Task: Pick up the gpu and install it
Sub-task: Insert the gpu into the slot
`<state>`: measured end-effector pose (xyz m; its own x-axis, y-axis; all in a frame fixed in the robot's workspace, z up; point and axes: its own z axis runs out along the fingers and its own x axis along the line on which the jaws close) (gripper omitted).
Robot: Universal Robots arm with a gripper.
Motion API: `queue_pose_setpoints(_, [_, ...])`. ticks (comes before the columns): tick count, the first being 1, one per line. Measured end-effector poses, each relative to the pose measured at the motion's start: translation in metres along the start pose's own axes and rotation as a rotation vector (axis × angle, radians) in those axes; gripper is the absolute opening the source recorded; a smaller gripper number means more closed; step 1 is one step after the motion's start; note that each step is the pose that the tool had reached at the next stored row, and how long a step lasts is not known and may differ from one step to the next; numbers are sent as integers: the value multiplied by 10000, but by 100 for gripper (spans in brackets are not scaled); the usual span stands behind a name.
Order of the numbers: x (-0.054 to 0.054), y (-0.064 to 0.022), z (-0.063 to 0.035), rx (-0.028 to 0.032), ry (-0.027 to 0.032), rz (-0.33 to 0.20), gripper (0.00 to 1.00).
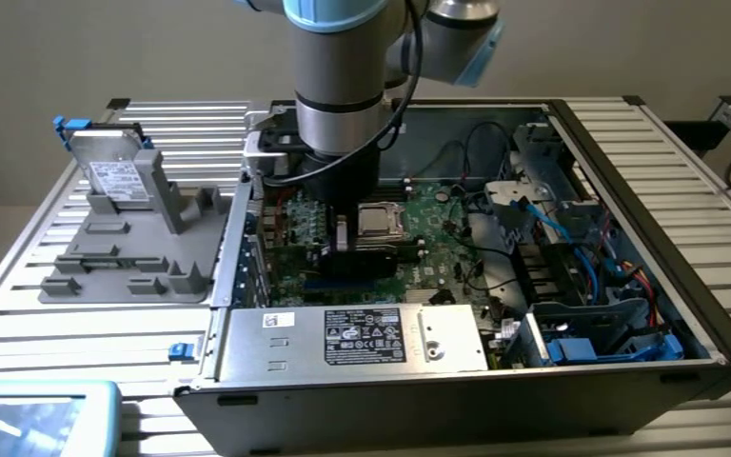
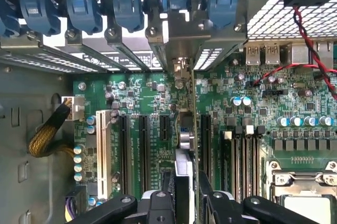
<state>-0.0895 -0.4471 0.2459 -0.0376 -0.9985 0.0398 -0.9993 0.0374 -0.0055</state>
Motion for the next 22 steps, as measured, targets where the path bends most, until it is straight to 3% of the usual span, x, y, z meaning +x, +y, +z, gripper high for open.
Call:
queue_pose_setpoints(4, [1,39,0,82,-3,6,28])
queue_pose_setpoints(22, [16,42,15,83,0,7,28])
